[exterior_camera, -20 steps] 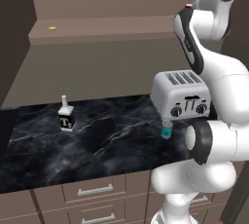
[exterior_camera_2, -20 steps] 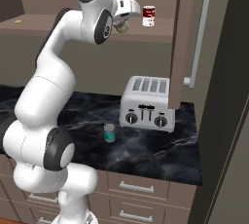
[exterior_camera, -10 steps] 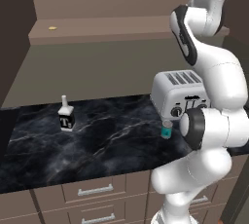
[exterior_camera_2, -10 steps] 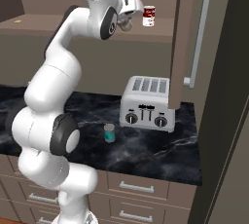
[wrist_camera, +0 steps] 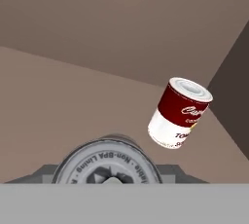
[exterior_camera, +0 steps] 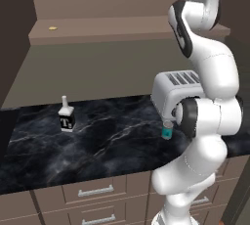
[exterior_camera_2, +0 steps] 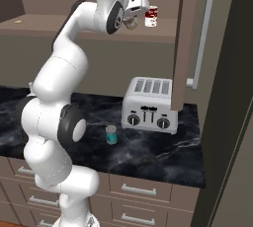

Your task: Pick the cans from the counter and place them in their designated side in the cabinet.

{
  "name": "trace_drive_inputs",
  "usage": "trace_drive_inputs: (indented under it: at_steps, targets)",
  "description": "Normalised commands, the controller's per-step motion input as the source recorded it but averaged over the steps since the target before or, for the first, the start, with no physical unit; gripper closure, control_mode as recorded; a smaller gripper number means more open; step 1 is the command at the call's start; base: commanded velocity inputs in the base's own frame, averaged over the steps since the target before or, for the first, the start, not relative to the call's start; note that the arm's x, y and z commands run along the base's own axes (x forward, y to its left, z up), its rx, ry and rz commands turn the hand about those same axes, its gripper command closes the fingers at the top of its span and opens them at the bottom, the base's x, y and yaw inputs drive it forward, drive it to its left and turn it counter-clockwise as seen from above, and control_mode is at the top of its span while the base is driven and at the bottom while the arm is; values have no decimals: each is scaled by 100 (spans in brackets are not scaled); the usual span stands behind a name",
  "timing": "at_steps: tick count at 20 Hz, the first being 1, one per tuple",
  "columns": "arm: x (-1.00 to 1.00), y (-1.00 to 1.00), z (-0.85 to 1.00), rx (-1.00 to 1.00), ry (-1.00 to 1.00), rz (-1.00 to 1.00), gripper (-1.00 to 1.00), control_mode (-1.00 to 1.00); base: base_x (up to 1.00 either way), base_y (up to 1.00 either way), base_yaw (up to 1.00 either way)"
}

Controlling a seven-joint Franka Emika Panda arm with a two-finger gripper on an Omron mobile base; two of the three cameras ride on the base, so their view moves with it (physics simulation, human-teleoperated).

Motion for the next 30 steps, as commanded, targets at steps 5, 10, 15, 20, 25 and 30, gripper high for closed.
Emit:
trace_drive_inputs:
  at_steps: [5,10,15,20,25,30]
  targets:
    - [19,-4,-18,0,0,1,100,-100,0,0,0]
    - [14,-1,-24,0,0,2,-100,-100,0,0,0]
    - [27,-2,-10,0,0,2,-100,-100,0,0,0]
    - [22,-1,0,0,-2,5,-100,-100,0,0,0]
    - [14,0,0,0,-9,8,-100,-100,0,0,0]
    - [8,0,0,0,-13,10,-100,-100,0,0,0]
